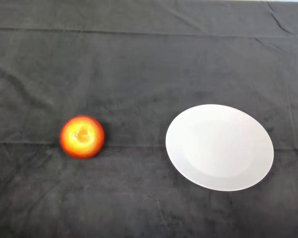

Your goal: Move the apple to the plate

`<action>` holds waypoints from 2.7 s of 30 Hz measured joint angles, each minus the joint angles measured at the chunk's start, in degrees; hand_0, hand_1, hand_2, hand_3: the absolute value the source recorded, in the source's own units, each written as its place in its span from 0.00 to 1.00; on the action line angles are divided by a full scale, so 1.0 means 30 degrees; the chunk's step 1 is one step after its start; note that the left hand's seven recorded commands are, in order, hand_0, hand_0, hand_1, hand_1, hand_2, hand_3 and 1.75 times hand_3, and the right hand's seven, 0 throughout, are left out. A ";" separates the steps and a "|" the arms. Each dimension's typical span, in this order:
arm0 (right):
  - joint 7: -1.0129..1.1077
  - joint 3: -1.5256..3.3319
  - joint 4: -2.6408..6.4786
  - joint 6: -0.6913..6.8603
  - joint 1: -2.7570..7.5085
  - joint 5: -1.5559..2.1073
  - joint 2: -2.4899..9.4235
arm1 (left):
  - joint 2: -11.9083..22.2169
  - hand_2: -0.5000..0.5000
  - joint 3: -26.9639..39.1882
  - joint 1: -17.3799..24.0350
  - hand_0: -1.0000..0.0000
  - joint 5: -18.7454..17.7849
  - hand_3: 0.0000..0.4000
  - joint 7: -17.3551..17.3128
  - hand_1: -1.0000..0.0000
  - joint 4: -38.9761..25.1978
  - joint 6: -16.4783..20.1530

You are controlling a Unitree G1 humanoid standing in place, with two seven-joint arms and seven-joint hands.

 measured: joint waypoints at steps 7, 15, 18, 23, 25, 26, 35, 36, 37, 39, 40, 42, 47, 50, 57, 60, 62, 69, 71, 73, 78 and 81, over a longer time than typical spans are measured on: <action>0.0000 -0.0003 0.0000 0.0000 0.0000 0.0000 -0.0001 | -0.0749 0.50 -0.0224 -0.0041 1.00 0.0853 0.00 -0.0064 1.00 -0.0457 0.0036; -0.0001 -0.0001 0.0000 0.0000 0.0000 0.0000 0.0000 | -0.1733 0.50 -0.1365 -0.0049 1.00 0.1825 0.00 -0.0688 1.00 -0.0556 0.0035; -0.0001 0.0000 0.0000 0.0000 0.0000 0.0000 0.0000 | -0.1955 0.50 -0.1665 -0.0057 1.00 0.2227 0.00 -0.1119 1.00 -0.0753 0.0035; -0.0001 0.0001 0.0000 0.0000 0.0000 0.0000 0.0000 | -0.2176 0.50 -0.2236 -0.0076 1.00 0.2655 0.00 -0.1615 1.00 -0.1064 0.0031; -0.0001 0.0000 -0.0001 0.0000 0.0000 0.0000 0.0000 | -0.2274 0.50 -0.2278 -0.0086 1.00 0.2882 0.00 -0.1805 1.00 -0.1082 0.0026; -0.0001 -0.0001 0.0000 0.0000 0.0000 0.0000 0.0000 | -0.2324 0.50 -0.2307 -0.0089 1.00 0.2953 0.00 -0.1871 1.00 -0.1083 0.0024; -0.0001 0.0000 0.0000 0.0000 0.0000 0.0000 0.0000 | -0.3123 0.50 -0.3036 -0.0167 1.00 0.3709 0.00 -0.2512 1.00 -0.1126 -0.0329; -0.0001 0.0000 0.0000 0.0000 0.0000 0.0000 0.0000 | -0.3177 0.50 -0.3063 -0.0187 1.00 0.3738 0.00 -0.2615 1.00 -0.1135 -0.0350; -0.0001 0.0000 0.0000 0.0000 0.0001 0.0000 0.0000 | -0.3210 0.50 -0.3081 -0.0189 1.00 0.3815 0.00 -0.2716 1.00 -0.1142 -0.0380; -0.0001 -0.0001 0.0000 0.0000 0.0000 0.0000 0.0000 | -0.3236 0.50 -0.3130 -0.0190 1.00 0.3952 0.00 -0.2881 1.00 -0.1194 -0.0412; -0.0001 -0.0002 0.0000 0.0000 0.0000 0.0000 0.0000 | -0.3280 0.50 -0.3195 -0.0194 1.00 0.4055 0.00 -0.2975 1.00 -0.1225 -0.0452; -0.0001 0.0000 0.0000 0.0000 0.0000 0.0000 0.0000 | -0.3388 0.50 -0.3430 -0.0215 1.00 0.4200 0.00 -0.3129 1.00 -0.1249 -0.0648; -0.0001 -0.0001 0.0000 0.0000 0.0000 0.0000 0.0000 | -0.3931 0.50 -0.3819 -0.0326 1.00 0.4696 0.00 -0.3533 1.00 -0.1596 -0.0871; -0.0001 -0.0001 -0.0001 0.0000 0.0000 0.0000 0.0000 | -0.4444 0.50 -0.3946 -0.0570 1.00 0.4841 0.00 -0.3814 1.00 -0.1607 -0.1033; -0.0002 -0.0001 0.0000 0.0000 0.0000 0.0000 0.0000 | -0.5312 0.50 -0.4642 -0.0792 1.00 0.5397 0.00 -0.4158 1.00 -0.1821 -0.1568; -0.0002 -0.0002 -0.0001 0.0000 0.0000 0.0000 0.0000 | -0.5444 0.50 -0.4844 -0.0798 1.00 0.5558 0.00 -0.4283 1.00 -0.1823 -0.1801; -0.0002 -0.0002 -0.0001 0.0000 0.0000 0.0000 0.0000 | -0.5465 0.50 -0.5176 -0.0814 1.00 0.5580 0.00 -0.4318 1.00 -0.1828 -0.1932; -0.0002 -0.0001 -0.0001 0.0000 0.0000 0.0000 0.0000 | -0.5890 0.50 -0.5518 -0.0914 1.00 0.5982 0.00 -0.4527 1.00 -0.1834 -0.2377; -0.0002 -0.0003 -0.0001 0.0000 0.0000 0.0000 0.0000 | -0.5959 0.50 -0.5890 -0.0942 1.00 0.6001 0.00 -0.4563 1.00 -0.1836 -0.2543; -0.0002 -0.0002 -0.0001 0.0000 0.0000 0.0000 0.0000 | -0.6086 0.50 -0.5999 -0.1000 1.00 0.6108 0.00 -0.4656 1.00 -0.1843 -0.2577; -0.0002 -0.0002 -0.0001 0.0000 0.0000 0.0000 0.0000 | -0.6244 0.50 -0.6363 -0.1037 1.00 0.6372 0.00 -0.4796 1.00 -0.1844 -0.2858; -0.0002 -0.0002 -0.0001 0.0000 0.0000 0.0000 0.0000 | -0.6283 0.50 -0.6709 -0.1043 1.00 0.6443 0.00 -0.4802 1.00 -0.1845 -0.2981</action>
